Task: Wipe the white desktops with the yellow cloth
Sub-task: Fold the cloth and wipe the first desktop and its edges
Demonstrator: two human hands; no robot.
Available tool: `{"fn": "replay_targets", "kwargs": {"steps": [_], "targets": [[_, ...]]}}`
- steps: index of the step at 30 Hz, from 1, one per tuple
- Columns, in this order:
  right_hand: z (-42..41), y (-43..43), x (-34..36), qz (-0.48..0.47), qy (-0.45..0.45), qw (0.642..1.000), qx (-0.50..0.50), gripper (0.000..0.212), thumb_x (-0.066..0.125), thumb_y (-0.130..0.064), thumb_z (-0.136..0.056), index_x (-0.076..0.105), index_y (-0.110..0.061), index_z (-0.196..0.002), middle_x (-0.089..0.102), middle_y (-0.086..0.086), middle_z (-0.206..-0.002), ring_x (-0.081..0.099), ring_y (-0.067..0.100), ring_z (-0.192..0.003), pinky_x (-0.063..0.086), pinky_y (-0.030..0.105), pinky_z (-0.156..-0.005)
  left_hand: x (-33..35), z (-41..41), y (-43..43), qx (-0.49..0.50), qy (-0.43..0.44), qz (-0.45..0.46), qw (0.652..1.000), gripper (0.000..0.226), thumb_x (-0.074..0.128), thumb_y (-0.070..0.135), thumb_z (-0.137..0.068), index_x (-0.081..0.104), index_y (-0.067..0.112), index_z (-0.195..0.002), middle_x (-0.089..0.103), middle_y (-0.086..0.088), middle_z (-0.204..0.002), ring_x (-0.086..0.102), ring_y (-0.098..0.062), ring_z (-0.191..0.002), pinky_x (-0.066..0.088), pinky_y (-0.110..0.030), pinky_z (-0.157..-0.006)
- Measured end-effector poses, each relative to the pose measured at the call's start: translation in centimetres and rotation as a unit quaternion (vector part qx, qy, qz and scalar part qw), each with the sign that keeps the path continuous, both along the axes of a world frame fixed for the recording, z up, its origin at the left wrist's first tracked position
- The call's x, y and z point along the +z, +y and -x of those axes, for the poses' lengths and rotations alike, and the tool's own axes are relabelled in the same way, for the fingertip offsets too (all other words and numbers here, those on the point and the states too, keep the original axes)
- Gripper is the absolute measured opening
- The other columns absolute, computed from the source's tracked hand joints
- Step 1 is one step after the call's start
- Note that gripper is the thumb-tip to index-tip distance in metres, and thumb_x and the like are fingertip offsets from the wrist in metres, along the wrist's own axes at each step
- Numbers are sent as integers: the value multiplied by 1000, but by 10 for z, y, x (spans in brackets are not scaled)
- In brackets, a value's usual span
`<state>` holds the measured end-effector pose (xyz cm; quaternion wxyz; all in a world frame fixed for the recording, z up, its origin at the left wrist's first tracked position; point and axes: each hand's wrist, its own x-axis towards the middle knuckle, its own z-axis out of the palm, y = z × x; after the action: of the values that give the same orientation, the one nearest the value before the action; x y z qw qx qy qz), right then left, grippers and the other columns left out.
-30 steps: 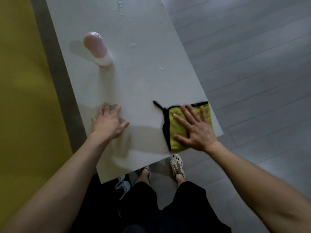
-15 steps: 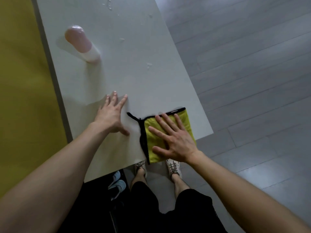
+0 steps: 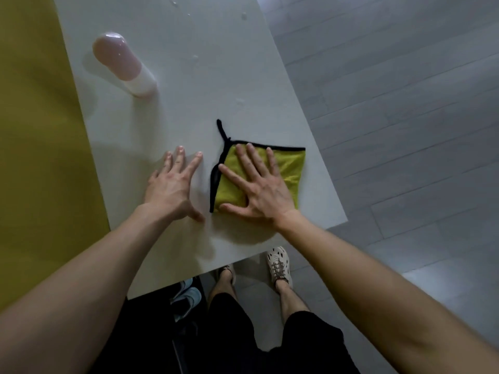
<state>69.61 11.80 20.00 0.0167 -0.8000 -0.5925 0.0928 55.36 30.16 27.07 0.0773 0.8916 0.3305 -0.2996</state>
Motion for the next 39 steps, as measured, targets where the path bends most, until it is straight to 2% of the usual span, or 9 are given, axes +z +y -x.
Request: {"fn": "replay_targets", "kwargs": {"steps": [5,11,15,19,25,30,33,36,39], "targets": [[-25,-95,4,23,18,1000,-3,92,32,-90,-97,10,-42,-173,-6,6,-183,-9,28,-169,7,63,-133,-2,0,0,1,1,3,1000,171,99,74,-44,-15,45,-168,-21,0,-180,-10,-30,-168,24,-54,-133],[-92,1,-1,1,-4,989,-149,93,27,-92,-94,18,-43,-172,6,15,-182,0,36,-168,4,68,-131,-3,-4,-1,11,-2,2,1000,172,102,68,-43,-14,45,-168,-21,0,-180,-10,-30,-168,22,-55,-133],[-33,13,1,-21,0,997,-81,88,28,-87,-98,15,-42,-173,1,18,-181,-2,41,-168,6,70,-129,0,-2,1,10,-3,4,1000,171,102,68,-43,-11,46,-169,-18,1,-181,-8,-29,-168,27,-56,-131],[8,-77,3,0,9,1000,25,88,30,-85,-100,7,-42,-173,-7,12,-182,-11,33,-168,4,64,-133,-1,-2,2,3,-2,2,1000,172,100,74,-40,-12,46,-169,-17,0,-181,-5,-30,-168,28,-55,-131],[-81,-114,-1,2,-3,996,-85,92,37,-89,-96,18,-41,-172,4,8,-183,-1,29,-169,11,65,-131,0,-6,1,-2,-2,-3,1000,173,100,74,-37,-8,46,-169,-14,1,-181,-3,-29,-168,31,-57,-129],[23,-78,-7,-39,32,987,-155,90,32,-84,-101,18,-31,-174,-2,23,-180,-4,44,-167,8,68,-130,9,-3,-2,-10,1,-14,1000,168,97,78,-41,-7,46,-170,-14,4,-181,-2,-25,-169,36,-61,-123],[96,-55,4,-2,64,998,-1,84,28,-80,-105,10,-35,-174,-9,20,-180,-10,39,-167,4,65,-131,13,7,6,-30,-7,15,999,160,97,75,-51,-4,43,-171,-11,5,-182,-1,-22,-169,31,-56,-128],[58,-65,1,-19,27,999,25,86,32,-87,-99,25,-40,-171,17,15,-180,12,34,-168,5,63,-133,17,35,18,-35,-25,58,997,155,104,58,-55,3,40,-172,-2,0,-183,5,-22,-168,24,-47,-134],[-14,-92,-6,-44,-6,990,-132,89,50,-84,-93,48,-27,-161,36,20,-168,26,40,-163,13,66,-131,22,85,20,-31,-18,43,998,154,102,62,-54,4,42,-171,2,-3,-182,15,-32,-166,25,-53,-133]]}}
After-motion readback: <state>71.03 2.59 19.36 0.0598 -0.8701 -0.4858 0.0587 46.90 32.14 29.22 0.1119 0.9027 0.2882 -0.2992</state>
